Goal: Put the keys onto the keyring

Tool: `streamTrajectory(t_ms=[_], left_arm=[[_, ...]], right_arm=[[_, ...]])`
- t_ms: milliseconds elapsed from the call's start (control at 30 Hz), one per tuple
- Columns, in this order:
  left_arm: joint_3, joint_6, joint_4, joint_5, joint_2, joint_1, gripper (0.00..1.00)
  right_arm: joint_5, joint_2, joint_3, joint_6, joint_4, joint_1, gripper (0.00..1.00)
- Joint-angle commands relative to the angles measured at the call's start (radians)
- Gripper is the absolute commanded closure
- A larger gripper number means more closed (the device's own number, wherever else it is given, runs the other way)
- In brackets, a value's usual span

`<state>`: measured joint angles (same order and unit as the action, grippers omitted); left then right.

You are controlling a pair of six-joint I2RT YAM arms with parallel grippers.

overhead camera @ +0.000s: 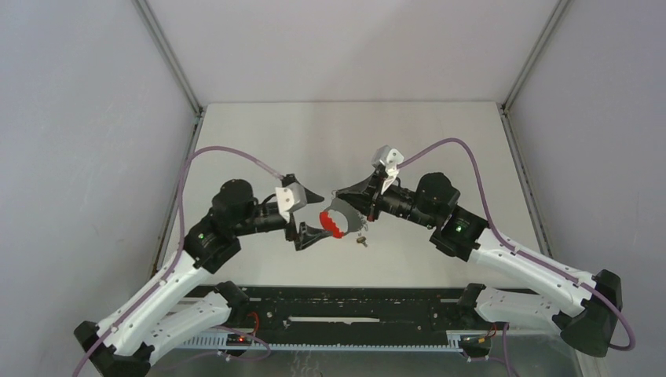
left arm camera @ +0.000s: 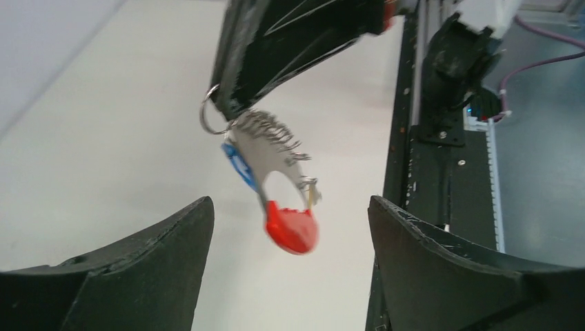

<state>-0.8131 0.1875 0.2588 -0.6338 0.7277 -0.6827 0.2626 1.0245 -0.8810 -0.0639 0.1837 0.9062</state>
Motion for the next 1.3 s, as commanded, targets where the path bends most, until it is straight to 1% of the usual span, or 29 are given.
streamTrajectory(t_ms=[0,133,233,367,433,500,533,600,667,733,767,867,933,1000,1033,1067,1100,1167,1267], left_arm=[[-0.001,-0.012,-0.033,0.072,0.060,-0.001,0.13],[-0.006,-0.081,-0.076,0.041,0.093,-0.003,0.15],[-0.007,-0.058,-0.050,0.100,0.102,0.000,0.23],[-0.015,-0.012,-0.001,0.134,0.098,-0.001,0.43],[-0.011,0.009,0.008,0.146,0.092,-0.001,0.57],[-0.009,0.041,0.020,0.166,0.091,0.000,0.74],[-0.010,0.053,0.026,0.179,0.091,-0.001,0.84],[-0.014,0.096,0.043,0.190,0.096,-0.001,0.98],[-0.017,0.146,0.052,0.201,0.102,0.000,1.00],[-0.015,0.207,0.051,0.211,0.111,-0.001,1.00],[-0.014,0.231,0.043,0.223,0.118,0.000,1.00],[-0.018,0.312,0.014,0.274,0.150,0.011,1.00],[-0.024,0.364,-0.006,0.329,0.182,0.035,1.00],[-0.042,0.405,-0.026,0.359,0.226,0.086,1.00],[-0.053,0.430,-0.032,0.373,0.252,0.114,1.00],[-0.064,0.462,-0.042,0.393,0.278,0.141,1.00],[-0.075,0.492,-0.052,0.415,0.307,0.167,1.00],[-0.104,0.558,-0.079,0.458,0.369,0.214,1.00],[-0.160,0.650,-0.158,0.556,0.491,0.248,1.00]], right_arm=[[-0.061,0.002,-0.066,0.024,0.025,0.025,1.00],[-0.074,-0.003,-0.076,0.021,0.020,0.035,1.00],[-0.078,-0.014,-0.076,0.021,0.018,0.037,1.00],[-0.080,-0.022,-0.076,0.015,0.010,0.037,1.00],[-0.077,-0.021,-0.076,0.011,0.010,0.037,1.00],[-0.075,-0.021,-0.076,0.006,0.007,0.037,1.00],[-0.076,-0.021,-0.076,0.003,0.003,0.037,1.00],[-0.085,-0.020,-0.075,-0.001,-0.011,0.037,1.00],[-0.097,-0.016,-0.076,-0.008,-0.026,0.037,0.99],[-0.105,-0.009,-0.076,-0.014,-0.034,0.037,0.95],[-0.112,-0.005,-0.076,-0.015,-0.036,0.036,0.91],[-0.146,0.003,-0.076,-0.028,-0.039,0.022,0.73],[-0.169,0.003,-0.076,-0.043,-0.049,-0.011,0.63],[-0.180,-0.001,-0.076,-0.069,-0.068,-0.054,0.39],[-0.180,-0.004,-0.075,-0.083,-0.082,-0.077,0.18],[-0.183,-0.009,-0.073,-0.095,-0.095,-0.098,0.02],[-0.189,-0.017,-0.064,-0.103,-0.098,-0.112,0.01],[-0.209,-0.038,-0.037,-0.120,-0.089,-0.133,0.00],[-0.243,-0.067,-0.002,-0.161,-0.085,-0.153,0.00]])
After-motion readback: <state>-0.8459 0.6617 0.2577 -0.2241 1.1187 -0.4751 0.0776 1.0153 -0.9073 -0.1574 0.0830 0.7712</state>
